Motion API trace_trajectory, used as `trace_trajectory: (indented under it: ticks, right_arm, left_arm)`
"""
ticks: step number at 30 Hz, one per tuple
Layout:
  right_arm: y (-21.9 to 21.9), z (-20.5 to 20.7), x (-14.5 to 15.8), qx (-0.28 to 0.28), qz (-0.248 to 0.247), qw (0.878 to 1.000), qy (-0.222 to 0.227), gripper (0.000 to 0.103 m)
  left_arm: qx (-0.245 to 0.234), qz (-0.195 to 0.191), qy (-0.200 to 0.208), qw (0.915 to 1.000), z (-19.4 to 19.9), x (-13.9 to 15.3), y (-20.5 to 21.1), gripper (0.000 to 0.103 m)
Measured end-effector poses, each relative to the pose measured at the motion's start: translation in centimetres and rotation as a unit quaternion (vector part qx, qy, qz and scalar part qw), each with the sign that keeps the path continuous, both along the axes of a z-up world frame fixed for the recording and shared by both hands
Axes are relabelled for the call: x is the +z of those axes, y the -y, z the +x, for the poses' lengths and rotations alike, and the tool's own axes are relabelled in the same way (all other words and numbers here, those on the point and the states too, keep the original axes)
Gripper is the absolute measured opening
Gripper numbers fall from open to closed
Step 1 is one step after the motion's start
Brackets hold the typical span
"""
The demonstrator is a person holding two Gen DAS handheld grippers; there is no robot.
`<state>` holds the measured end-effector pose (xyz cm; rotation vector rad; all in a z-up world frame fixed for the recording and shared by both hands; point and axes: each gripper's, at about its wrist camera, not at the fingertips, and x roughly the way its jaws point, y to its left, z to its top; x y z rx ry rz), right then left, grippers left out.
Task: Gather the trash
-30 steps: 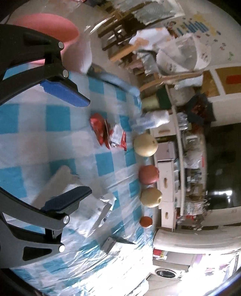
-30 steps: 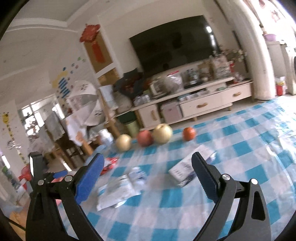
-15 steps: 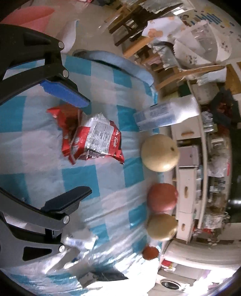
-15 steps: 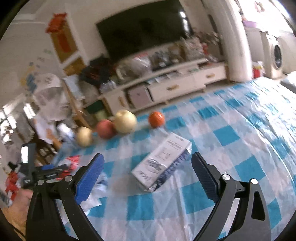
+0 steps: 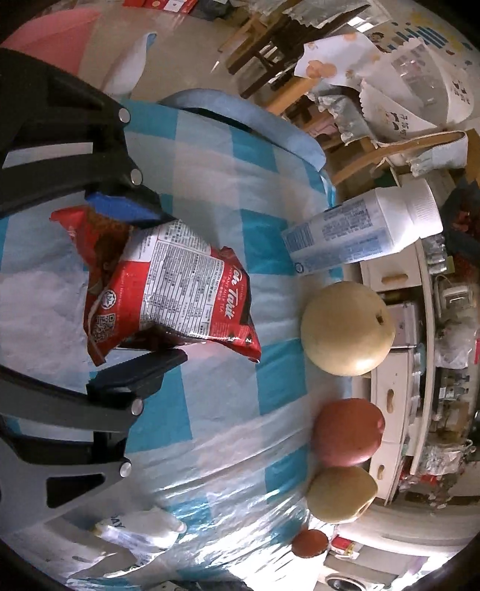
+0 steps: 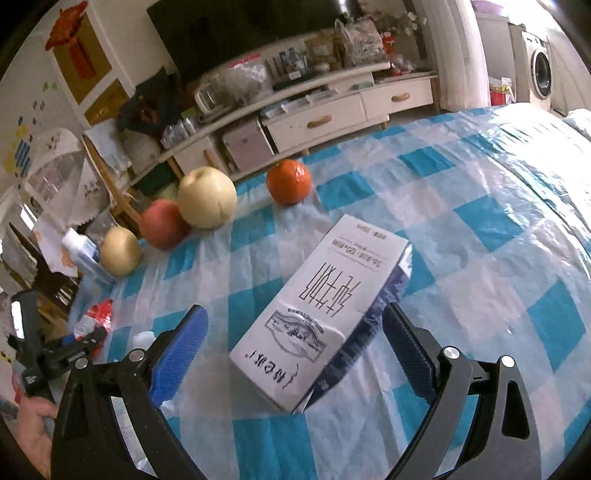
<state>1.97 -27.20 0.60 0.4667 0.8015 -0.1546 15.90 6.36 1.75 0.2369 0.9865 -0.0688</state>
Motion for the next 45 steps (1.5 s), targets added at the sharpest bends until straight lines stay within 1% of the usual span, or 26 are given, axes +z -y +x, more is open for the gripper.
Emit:
trace_trajectory:
  ticks: [3,6,10,14,15,16,18,19,24,29,33,35,37,38,39,40,42,44,45]
  right_arm:
    - [-0.4,0.9,-0.5,0.008,-0.009,1.000,-0.013,0.094]
    - [-0.5,1.4,-1.0,0.006,-0.029,0.999,-0.024,0.094]
    - [-0.5,2.3,-2.1,0.016,-0.033,0.998,-0.045,0.095]
    - [-0.8,2.4,-2.2,0.028,-0.044,0.998,-0.044,0.094]
    - [-0.8,2.3,-2.2,0.031,-0.046,0.998,-0.043,0.092]
    - [-0.8,2.3,-2.1,0.035,-0.046,0.997,-0.041,0.083]
    - [-1.0,2.1,-2.0,0.044,-0.044,0.997,-0.039,0.074]
    - [-1.0,2.1,-2.0,0.048,-0.043,0.997,-0.038,0.072]
    - [-1.2,1.6,-1.8,0.072,-0.039,0.996,-0.036,0.067]
    - [-1.4,0.9,-1.5,0.093,-0.031,0.995,-0.032,0.066]
    - [-1.5,0.0,-1.0,0.109,-0.008,0.994,-0.019,0.066]
    - [-1.5,-0.3,-0.6,0.116,0.000,0.993,-0.011,0.066]
    - [-1.8,-0.8,-0.2,0.123,0.001,0.992,-0.003,0.066]
    - [-1.9,-1.0,0.0,0.126,-0.002,0.992,-0.001,0.066]
    - [-2.0,-1.1,0.1,0.128,-0.003,0.992,0.000,0.066]
    - [-2.1,-1.3,0.1,0.130,-0.002,0.992,0.001,0.066]
    - [-2.2,-1.8,0.4,0.133,-0.001,0.991,0.006,0.066]
    - [-2.3,-2.4,1.0,0.140,-0.002,0.990,0.014,0.066]
    - [-2.4,-2.5,1.2,0.144,-0.003,0.989,0.017,0.066]
  left_arm:
    - [0.004,-0.005,0.003,1.0000,-0.2,0.1,-0.1,0.062]
    - [0.007,-0.010,0.005,0.9999,-0.5,0.2,-0.2,0.061]
    - [0.007,-0.021,0.009,0.9997,-1.3,0.5,-0.4,0.060]
    - [0.006,-0.034,0.015,0.9993,-2.6,1.1,-0.8,0.058]
    - [0.005,-0.037,0.017,0.9992,-3.0,1.3,-0.9,0.058]
    - [0.003,-0.037,0.018,0.9991,-3.4,1.4,-0.9,0.058]
    - [0.000,-0.041,0.021,0.9989,-4.3,1.7,-1.0,0.058]
    - [-0.001,-0.043,0.021,0.9988,-4.7,1.7,-1.1,0.058]
    - [-0.005,-0.057,0.022,0.9981,-6.7,2.1,-1.3,0.058]
    - [-0.007,-0.075,0.026,0.9968,-9.1,2.7,-1.5,0.058]
    - [-0.007,-0.093,0.029,0.9952,-11.3,3.0,-1.7,0.056]
    - [-0.004,-0.098,0.033,0.9946,-12.2,3.3,-1.8,0.052]
    - [0.004,-0.114,0.038,0.9927,-13.1,3.7,-2.5,0.025]
    - [0.008,-0.129,0.034,0.9910,-13.4,3.8,-2.9,0.025]
    - [0.009,-0.132,0.030,0.9907,-13.6,3.6,-3.0,0.025]
    - [0.005,-0.128,0.021,0.9915,-13.8,3.4,-3.0,0.025]
    - [-0.001,-0.111,0.019,0.9937,-14.4,3.0,-2.9,0.026]
    - [-0.008,-0.115,0.011,0.9932,-14.7,2.7,-3.1,0.030]
    - [-0.010,-0.119,0.011,0.9927,-14.8,2.7,-3.2,0.035]
